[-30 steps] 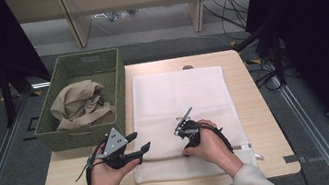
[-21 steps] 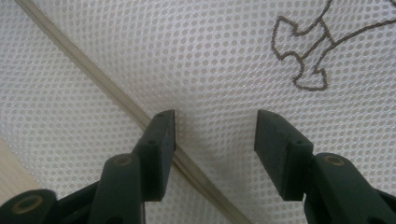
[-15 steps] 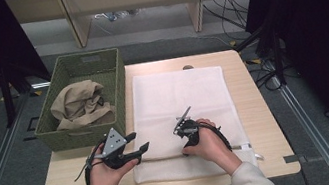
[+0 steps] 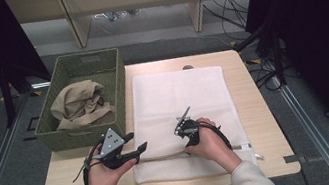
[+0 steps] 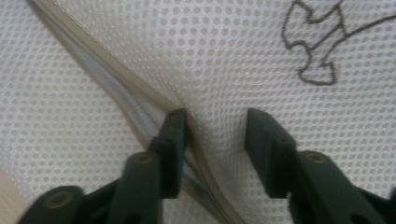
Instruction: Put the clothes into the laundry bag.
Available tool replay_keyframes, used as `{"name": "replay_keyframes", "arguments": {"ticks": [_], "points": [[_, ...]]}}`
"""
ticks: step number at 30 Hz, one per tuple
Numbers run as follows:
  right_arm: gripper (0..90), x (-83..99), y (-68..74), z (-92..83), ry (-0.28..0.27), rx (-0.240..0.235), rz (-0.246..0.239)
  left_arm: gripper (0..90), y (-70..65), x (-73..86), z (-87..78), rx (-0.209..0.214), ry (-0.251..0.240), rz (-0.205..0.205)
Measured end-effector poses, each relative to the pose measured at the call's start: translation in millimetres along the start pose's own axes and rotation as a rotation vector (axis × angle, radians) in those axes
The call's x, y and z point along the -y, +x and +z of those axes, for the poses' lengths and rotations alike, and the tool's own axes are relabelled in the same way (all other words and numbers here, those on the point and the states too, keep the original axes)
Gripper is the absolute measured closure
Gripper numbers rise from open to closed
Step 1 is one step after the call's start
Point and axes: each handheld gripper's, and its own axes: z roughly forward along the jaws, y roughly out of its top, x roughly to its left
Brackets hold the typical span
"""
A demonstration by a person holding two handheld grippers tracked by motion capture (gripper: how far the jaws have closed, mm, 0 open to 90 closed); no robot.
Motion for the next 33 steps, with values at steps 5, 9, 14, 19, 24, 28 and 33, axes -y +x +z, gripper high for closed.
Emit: {"name": "replay_keyframes", "arguments": {"ticks": [5,9,14,19,24,28,33], "points": [[75.9,1.1,-11.9,-0.9,-0.012,-0.021,0.027,41.0,-0.3,-0.4,-0.5,-0.002,0.001,-0.003],[83.9,2.0,-12.3,-0.3,-0.021,0.004,0.031,41.0,-1.4,0.7,1.5,0.003,0.008,-0.004],[86.8,0.7,-10.4,-5.1,-0.016,0.01,0.043,44.3,-0.4,0.0,-3.9,0.007,-0.008,-0.02],[87.0,-2.4,-4.2,-28.4,-0.088,0.04,0.035,43.9,1.6,-3.4,-10.1,-0.003,-0.051,-0.001],[87.3,-2.2,-1.0,-52.6,-0.162,0.074,0.044,41.6,0.7,-9.3,-17.1,-0.012,-0.102,0.031],[87.4,-1.0,1.7,-67.6,-0.216,0.093,0.079,40.5,3.1,-13.5,-21.9,-0.03,-0.116,0.049],[87.8,-1.6,3.8,-81.3,-0.328,0.135,0.068,39.7,9.4,-18.3,-25.9,-0.05,-0.147,0.027]]}}
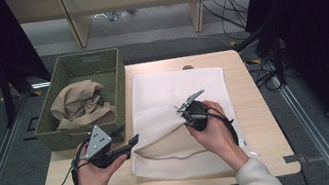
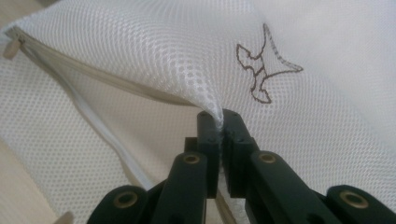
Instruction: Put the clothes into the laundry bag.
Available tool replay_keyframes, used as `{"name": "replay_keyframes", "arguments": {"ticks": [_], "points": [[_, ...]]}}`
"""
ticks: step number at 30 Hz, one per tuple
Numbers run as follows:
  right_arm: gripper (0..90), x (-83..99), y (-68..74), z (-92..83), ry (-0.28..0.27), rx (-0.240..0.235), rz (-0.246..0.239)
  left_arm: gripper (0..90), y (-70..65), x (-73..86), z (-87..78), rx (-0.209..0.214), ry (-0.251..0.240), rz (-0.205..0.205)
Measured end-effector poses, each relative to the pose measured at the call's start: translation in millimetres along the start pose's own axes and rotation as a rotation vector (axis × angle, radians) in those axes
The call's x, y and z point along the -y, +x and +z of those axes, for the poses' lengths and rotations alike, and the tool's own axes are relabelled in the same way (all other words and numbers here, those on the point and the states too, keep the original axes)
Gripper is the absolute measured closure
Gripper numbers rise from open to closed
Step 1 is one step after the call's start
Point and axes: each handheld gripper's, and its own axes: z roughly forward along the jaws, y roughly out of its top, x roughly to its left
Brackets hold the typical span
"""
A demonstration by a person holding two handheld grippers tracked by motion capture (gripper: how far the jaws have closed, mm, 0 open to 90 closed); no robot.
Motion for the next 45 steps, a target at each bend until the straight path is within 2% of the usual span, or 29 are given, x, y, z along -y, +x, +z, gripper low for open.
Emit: {"name": "replay_keyframes", "arguments": {"ticks": [3,5,6,10,13,15,18,19,21,22,24,28,30,36,42,45], "points": [[87.8,-3.3,-0.7,-5.8,-0.046,0.013,0.003,36.6,4.3,-3.6,-0.2,-0.021,-0.019,0.005],[87.8,-4.8,0.0,-10.1,-0.068,0.027,0.027,34.2,8.7,-6.3,-0.3,-0.043,-0.021,0.007],[87.8,-5.9,-0.9,-12.0,-0.096,0.041,0.017,32.7,10.2,-7.1,-0.1,-0.051,-0.023,0.005],[87.8,-7.8,-0.4,-19.6,-0.142,0.077,0.025,27.6,18.0,-11.6,1.2,-0.096,-0.027,-0.009],[87.9,-9.2,-0.8,-24.1,-0.189,0.103,0.01,24.7,25.1,-16.0,0.6,-0.131,-0.035,-0.005],[87.9,-10.9,0.2,-26.4,-0.206,0.111,0.018,24.0,30.5,-19.1,-0.1,-0.155,-0.045,-0.006],[87.9,-14.3,0.4,-29.9,-0.233,0.123,0.014,23.4,39.2,-23.4,-1.5,-0.188,-0.047,-0.03],[87.9,-15.2,0.3,-30.6,-0.239,0.122,0.03,23.2,43.4,-24.8,-1.7,-0.205,-0.045,-0.034],[87.9,-16.9,-0.1,-29.9,-0.256,0.134,0.017,22.0,53.0,-26.8,-1.7,-0.245,-0.03,-0.052],[87.9,-17.4,0.2,-30.3,-0.255,0.124,0.025,21.4,53.0,-26.8,-1.7,-0.245,-0.03,-0.052],[87.9,-18.0,0.2,-29.0,-0.266,0.134,0.014,18.9,72.3,-26.7,1.3,-0.321,0.01,-0.071],[87.9,-17.6,0.1,-28.1,-0.263,0.129,0.007,15.0,98.8,-25.8,6.7,-0.406,0.054,-0.094],[87.9,-17.0,0.6,-26.6,-0.267,0.129,0.017,12.4,113.7,-26.6,11.1,-0.445,0.081,-0.11],[87.9,-16.5,1.3,-24.4,-0.248,0.12,0.024,7.5,150.0,-33.0,22.3,-0.531,0.173,-0.113],[87.8,-16.1,1.1,-22.3,-0.238,0.115,0.023,5.4,176.0,-41.0,34.3,-0.564,0.229,-0.123],[87.8,-15.9,2.2,-21.4,-0.226,0.108,0.029,3.8,188.4,-40.9,45.1,-0.551,0.28,-0.146]]}}
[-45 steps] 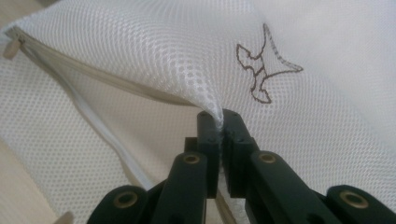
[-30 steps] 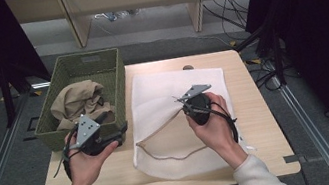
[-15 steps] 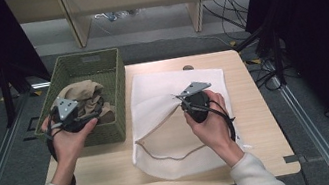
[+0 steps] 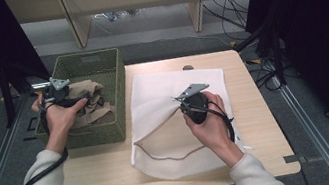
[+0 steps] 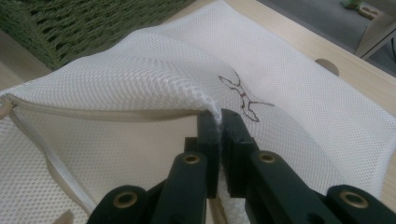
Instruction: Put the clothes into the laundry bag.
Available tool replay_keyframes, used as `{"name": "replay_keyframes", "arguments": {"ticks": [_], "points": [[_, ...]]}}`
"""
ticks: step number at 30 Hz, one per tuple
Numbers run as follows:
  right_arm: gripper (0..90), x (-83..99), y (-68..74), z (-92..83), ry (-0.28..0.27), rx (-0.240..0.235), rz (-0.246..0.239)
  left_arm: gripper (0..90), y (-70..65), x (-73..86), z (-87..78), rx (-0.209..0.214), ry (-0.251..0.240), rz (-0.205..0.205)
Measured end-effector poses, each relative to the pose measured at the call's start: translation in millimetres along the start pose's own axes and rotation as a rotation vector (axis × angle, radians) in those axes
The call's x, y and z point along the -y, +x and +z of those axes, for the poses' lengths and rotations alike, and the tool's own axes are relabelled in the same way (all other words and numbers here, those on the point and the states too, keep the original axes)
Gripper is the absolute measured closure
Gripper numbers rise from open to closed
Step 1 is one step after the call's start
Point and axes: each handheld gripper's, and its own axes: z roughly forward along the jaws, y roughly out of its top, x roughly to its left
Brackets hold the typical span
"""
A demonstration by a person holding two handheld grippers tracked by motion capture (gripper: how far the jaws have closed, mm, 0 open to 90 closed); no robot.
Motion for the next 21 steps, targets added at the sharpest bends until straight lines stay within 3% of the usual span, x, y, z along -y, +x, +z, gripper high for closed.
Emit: {"name": "replay_keyframes", "arguments": {"ticks": [3,5,7,9,11,15,16,17,19,21], "points": [[87.5,0.0,-0.4,1.3,0.009,-0.005,-0.002,3.6,2.0,-4.2,14.1,0.01,0.067,0.013],[87.4,0.6,-1.4,1.7,0.019,-0.007,-0.014,5.1,3.7,-6.8,21.7,0.04,0.141,0.056],[87.4,0.6,-2.4,3.0,0.02,-0.015,-0.022,4.9,2.0,-7.8,28.7,0.04,0.175,0.066],[87.3,1.3,-0.8,3.0,0.038,-0.016,0.017,6.7,1.2,-5.9,36.3,0.015,0.206,0.081],[87.2,2.2,-2.5,4.5,0.037,-0.024,-0.005,10.2,0.4,-4.8,42.1,-0.001,0.233,0.077],[87.2,3.5,-2.1,5.3,0.047,-0.025,0.013,27.4,-4.8,-3.4,51.1,-0.034,0.316,0.112],[87.2,3.5,-1.4,4.9,0.051,-0.027,0.028,35.3,-4.8,-3.4,51.1,-0.034,0.316,0.112],[87.2,3.7,-1.5,4.7,0.049,-0.028,0.024,41.6,-6.0,-3.9,53.3,-0.047,0.349,0.133],[87.2,3.3,-1.2,4.1,0.055,-0.032,0.031,51.9,-7.6,-3.6,56.0,-0.051,0.376,0.152],[87.0,3.3,-1.2,4.2,0.057,-0.033,0.031,60.5,-8.0,-2.0,59.2,-0.023,0.397,0.181]]}}
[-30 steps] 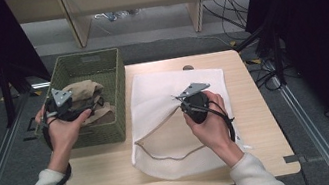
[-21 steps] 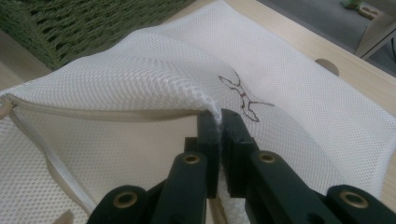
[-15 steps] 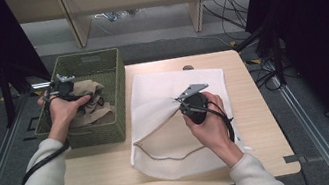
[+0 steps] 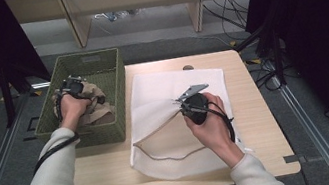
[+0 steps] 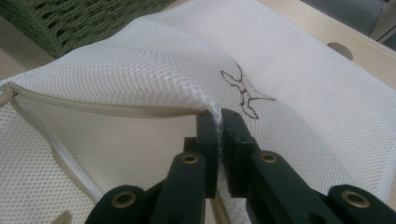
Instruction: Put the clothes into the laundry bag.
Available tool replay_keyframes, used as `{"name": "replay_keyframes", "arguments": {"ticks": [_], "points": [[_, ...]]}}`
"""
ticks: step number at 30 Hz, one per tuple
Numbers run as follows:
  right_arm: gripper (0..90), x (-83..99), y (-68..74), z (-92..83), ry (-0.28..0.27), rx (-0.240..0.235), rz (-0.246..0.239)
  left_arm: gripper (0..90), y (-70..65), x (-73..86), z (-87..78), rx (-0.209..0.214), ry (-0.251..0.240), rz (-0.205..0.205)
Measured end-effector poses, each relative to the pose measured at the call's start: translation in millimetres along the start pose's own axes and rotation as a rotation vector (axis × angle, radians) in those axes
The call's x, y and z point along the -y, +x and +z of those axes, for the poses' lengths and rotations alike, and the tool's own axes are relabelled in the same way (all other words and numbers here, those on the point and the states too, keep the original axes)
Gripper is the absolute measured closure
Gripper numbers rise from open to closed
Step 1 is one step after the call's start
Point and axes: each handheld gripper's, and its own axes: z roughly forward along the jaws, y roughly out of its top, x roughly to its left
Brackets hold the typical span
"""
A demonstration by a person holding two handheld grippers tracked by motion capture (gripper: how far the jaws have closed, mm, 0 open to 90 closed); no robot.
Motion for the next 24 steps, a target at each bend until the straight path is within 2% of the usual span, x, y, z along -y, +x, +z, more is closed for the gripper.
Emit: {"name": "replay_keyframes", "arguments": {"ticks": [2,5,8,10,11,12,15,16,20,22,24], "points": [[87.0,0.3,-0.3,0.6,-0.003,0.004,-0.004,69.3,-0.1,0.7,2.7,0.015,-0.002,-0.007],[87.1,0.6,-0.7,0.6,-0.002,0.003,-0.001,76.5,2.5,1.0,3.1,0.033,-0.006,-0.028],[87.3,0.4,-2.7,0.7,-0.006,0.005,-0.019,78.0,5.6,1.9,1.8,0.045,-0.025,-0.05],[87.4,0.5,-1.2,0.3,-0.006,0.007,-0.002,80.1,8.2,2.6,-0.9,0.048,-0.055,-0.046],[87.5,0.1,-2.5,0.6,-0.016,0.01,-0.025,81.1,8.6,3.0,-2.1,0.047,-0.066,-0.047],[87.5,0.0,-2.3,0.6,-0.015,0.009,-0.026,81.5,9.7,3.4,-3.8,0.054,-0.081,-0.053],[87.5,-0.3,-2.5,0.8,-0.02,0.012,-0.038,82.6,14.3,4.0,-11.5,0.044,-0.142,-0.065],[87.6,-0.2,-2.5,0.9,-0.02,0.01,-0.038,82.8,16.6,3.6,-14.7,0.028,-0.171,-0.057],[87.6,0.1,-1.1,0.1,-0.019,0.015,-0.004,83.2,22.3,1.0,-29.7,-0.001,-0.276,-0.054],[87.6,0.1,-2.4,0.0,-0.024,0.015,-0.026,83.2,22.7,0.8,-38.0,-0.005,-0.327,-0.049],[87.6,0.0,-1.5,-1.0,-0.021,0.014,-0.001,83.3,22.9,0.8,-46.9,-0.015,-0.377,-0.051]]}}
